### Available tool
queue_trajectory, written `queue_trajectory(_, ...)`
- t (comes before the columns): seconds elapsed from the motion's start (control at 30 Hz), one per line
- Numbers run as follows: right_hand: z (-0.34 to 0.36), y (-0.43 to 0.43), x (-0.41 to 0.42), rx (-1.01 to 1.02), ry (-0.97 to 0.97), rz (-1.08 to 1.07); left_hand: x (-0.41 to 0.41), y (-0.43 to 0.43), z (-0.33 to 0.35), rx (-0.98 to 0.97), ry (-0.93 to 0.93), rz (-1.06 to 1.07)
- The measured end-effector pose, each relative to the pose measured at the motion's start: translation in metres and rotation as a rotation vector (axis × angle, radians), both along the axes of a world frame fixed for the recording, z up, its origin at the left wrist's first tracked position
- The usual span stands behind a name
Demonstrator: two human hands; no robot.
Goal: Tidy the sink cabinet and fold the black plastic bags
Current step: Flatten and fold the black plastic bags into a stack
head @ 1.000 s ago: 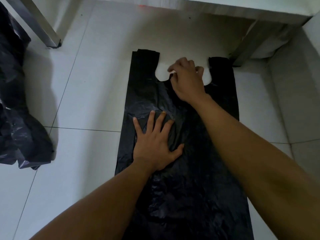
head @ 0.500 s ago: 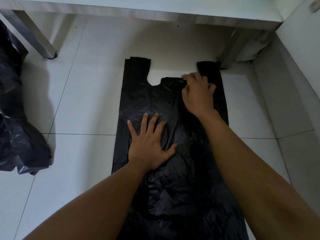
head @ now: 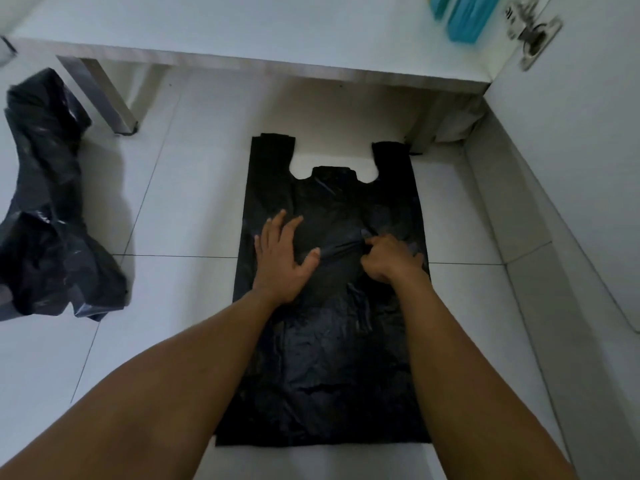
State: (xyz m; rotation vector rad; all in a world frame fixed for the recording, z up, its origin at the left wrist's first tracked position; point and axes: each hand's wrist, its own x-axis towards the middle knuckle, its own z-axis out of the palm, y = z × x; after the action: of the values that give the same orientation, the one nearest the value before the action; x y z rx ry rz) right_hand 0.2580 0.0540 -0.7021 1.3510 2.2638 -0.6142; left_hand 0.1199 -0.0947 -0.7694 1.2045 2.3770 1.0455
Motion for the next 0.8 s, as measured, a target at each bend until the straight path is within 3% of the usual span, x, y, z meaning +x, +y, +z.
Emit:
queue_trajectory(0.07,0.0,-0.003,0.002,-0.015,0.013,-0.008,-0.007,-0.012,0.005,-0.042,0.196,-0.014)
queue_trajectory(0.17,0.001,-0.008,0.003,-0.055,0.009,-0.044,-0.01,-0.04,0.005,-0.287,0.396,-0.101)
queue_trajectory(0.3,0.006,-0.011,0.001,-0.062,0.048,-0.093,-0.007,-0.056,0.005,-0.481,0.367,-0.173)
queue_trajectory(0.47,0.003,-0.015,0.013,0.056,0.344,-0.271,-0.015,-0.06,0.023,-0.425,0.325,-0.185)
queue_trajectory(0.6,0.018,-0.021,-0.011,0.264,0.568,-0.282,-0.044,-0.078,0.041,-0.265,0.345,0.001)
queue_trajectory(0.8,0.021,-0.088,-0.118,0.134,0.665,0.131,-0.103,-0.159,0.058,-0.26,0.404,0.486)
